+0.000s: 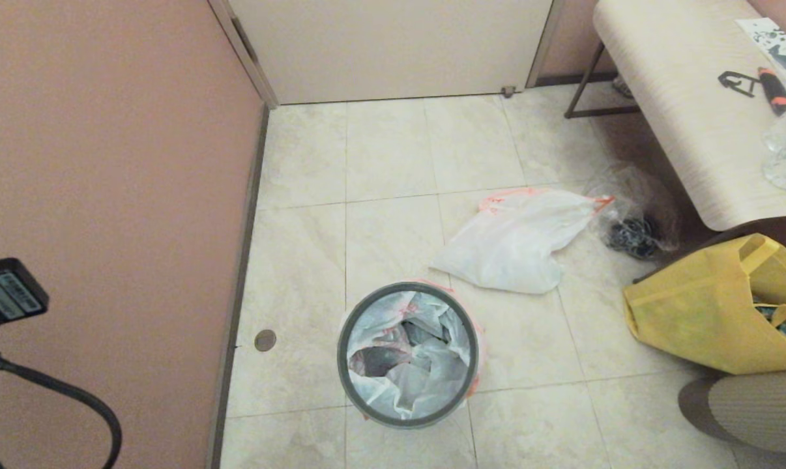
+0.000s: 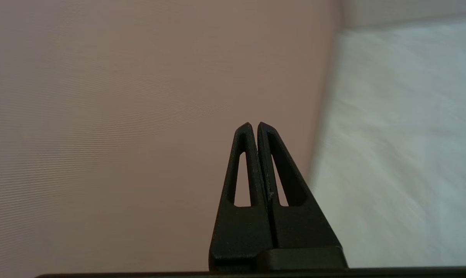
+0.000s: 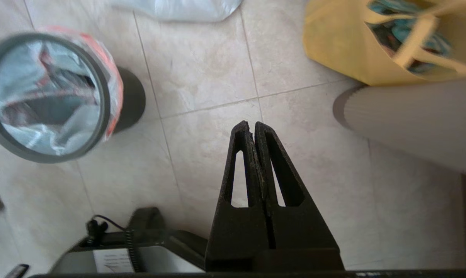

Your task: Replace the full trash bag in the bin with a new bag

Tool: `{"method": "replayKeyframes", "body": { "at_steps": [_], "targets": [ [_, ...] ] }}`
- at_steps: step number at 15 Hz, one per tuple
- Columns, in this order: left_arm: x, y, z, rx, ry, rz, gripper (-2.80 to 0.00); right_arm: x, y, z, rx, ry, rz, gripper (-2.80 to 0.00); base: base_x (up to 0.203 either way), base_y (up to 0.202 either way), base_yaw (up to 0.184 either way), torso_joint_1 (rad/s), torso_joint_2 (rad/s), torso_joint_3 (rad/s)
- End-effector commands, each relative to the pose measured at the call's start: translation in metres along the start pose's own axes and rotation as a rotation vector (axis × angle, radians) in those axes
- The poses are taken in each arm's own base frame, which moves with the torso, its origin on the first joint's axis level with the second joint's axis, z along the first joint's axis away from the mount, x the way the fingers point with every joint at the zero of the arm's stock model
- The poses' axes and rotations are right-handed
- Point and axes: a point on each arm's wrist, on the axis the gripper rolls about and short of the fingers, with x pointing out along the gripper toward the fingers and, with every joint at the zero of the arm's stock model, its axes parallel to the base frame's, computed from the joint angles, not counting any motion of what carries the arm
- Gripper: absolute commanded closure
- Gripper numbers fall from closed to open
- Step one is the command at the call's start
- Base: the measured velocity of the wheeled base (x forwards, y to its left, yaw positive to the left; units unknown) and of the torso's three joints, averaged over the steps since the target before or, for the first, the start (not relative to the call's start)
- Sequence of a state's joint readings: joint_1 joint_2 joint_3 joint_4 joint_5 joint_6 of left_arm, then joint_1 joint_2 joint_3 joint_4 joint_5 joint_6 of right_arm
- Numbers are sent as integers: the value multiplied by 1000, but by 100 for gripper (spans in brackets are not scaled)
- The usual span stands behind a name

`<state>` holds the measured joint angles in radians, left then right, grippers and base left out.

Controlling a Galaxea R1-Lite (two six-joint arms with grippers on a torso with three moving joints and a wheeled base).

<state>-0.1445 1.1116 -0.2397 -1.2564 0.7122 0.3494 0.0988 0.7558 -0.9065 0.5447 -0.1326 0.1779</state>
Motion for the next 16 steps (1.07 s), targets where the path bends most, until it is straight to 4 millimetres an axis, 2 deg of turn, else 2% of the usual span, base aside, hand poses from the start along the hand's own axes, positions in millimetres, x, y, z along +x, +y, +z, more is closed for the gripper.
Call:
{"method": "replayKeyframes", "body": {
  "at_steps": [1, 5, 9, 13, 16],
  "targets": [
    [-7, 17, 11, -40, -52, 78, 0, -31, -7, -14, 45, -87, 4, 0, 0, 0, 0, 0, 0, 0],
    [-33, 43, 16, -69, -82, 118, 0, -68, -16, -45, 92, -146, 0, 0, 0, 0, 0, 0, 0, 0],
    [-68, 72, 13, -92, -121, 174, 0, -97, -24, -86, 103, -189, -9, 0, 0, 0, 0, 0, 0, 0],
    [-111, 95, -12, -92, -136, 240, 0, -104, -28, -131, 88, -250, -35, 0, 0, 0, 0, 0, 0, 0],
    [-129, 97, -42, -85, -91, 209, 0, -96, -30, -158, 6, -267, -50, 0, 0, 0, 0, 0, 0, 0]
  ]
}}
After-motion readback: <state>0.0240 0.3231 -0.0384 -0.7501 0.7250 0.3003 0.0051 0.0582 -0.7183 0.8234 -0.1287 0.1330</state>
